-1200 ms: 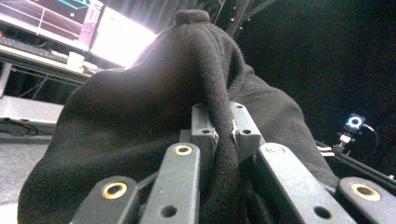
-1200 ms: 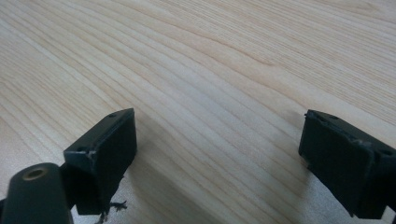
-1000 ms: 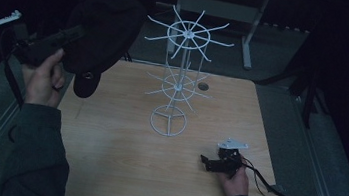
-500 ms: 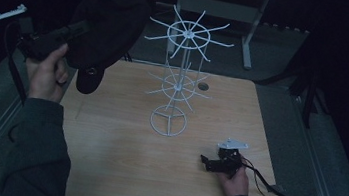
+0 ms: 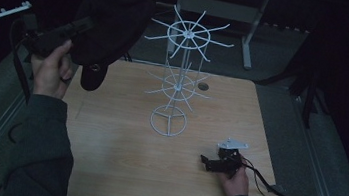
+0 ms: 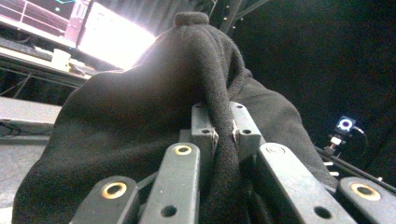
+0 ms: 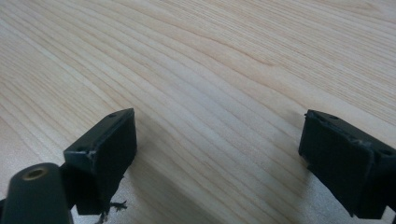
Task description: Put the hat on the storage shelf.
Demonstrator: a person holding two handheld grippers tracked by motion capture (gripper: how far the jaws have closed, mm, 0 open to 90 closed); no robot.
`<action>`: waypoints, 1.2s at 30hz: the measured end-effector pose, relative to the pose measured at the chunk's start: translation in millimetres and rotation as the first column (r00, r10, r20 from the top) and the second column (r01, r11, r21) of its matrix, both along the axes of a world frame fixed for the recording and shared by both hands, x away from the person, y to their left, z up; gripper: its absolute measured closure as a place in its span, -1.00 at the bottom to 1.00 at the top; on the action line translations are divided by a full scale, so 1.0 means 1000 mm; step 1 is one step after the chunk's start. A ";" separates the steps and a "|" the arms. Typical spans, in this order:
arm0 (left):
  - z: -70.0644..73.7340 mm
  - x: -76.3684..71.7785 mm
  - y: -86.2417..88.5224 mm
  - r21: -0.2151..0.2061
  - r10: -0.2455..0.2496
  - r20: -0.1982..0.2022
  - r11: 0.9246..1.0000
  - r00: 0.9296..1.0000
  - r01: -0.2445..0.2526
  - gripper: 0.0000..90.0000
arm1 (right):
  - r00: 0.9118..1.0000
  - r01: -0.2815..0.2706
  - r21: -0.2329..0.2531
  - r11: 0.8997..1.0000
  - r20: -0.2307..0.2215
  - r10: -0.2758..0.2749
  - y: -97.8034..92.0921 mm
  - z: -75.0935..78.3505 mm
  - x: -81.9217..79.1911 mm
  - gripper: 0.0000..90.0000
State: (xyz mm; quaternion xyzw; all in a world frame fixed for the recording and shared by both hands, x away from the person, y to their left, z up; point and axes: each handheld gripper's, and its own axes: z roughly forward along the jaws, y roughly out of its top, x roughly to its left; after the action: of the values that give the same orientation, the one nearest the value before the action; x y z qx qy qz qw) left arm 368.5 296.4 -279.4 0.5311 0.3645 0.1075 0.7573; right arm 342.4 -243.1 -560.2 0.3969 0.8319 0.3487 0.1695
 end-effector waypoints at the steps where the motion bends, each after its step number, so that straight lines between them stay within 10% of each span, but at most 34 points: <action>1: 0.000 0.001 0.000 -0.005 -0.002 0.001 1.000 1.000 0.002 0.87 | 1.000 0.000 0.000 1.000 0.000 0.000 0.000 0.000 0.000 -0.76; 21: -0.020 0.032 -0.021 0.057 -0.069 -0.097 0.996 0.993 0.075 0.86 | 1.000 0.001 0.001 1.000 0.000 -0.001 0.000 0.000 0.000 -0.76; 36: -0.034 0.042 -0.041 0.196 -0.108 -0.212 0.969 0.971 0.150 0.56 | 1.000 0.001 0.000 1.000 0.001 -0.001 0.000 0.000 0.000 -0.76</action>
State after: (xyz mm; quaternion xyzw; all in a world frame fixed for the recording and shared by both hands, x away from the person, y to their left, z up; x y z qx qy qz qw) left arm 410.3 255.5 -313.4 0.6391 0.3896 0.0420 0.6618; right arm 342.4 -243.0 -560.2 0.3973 0.8316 0.3489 0.1699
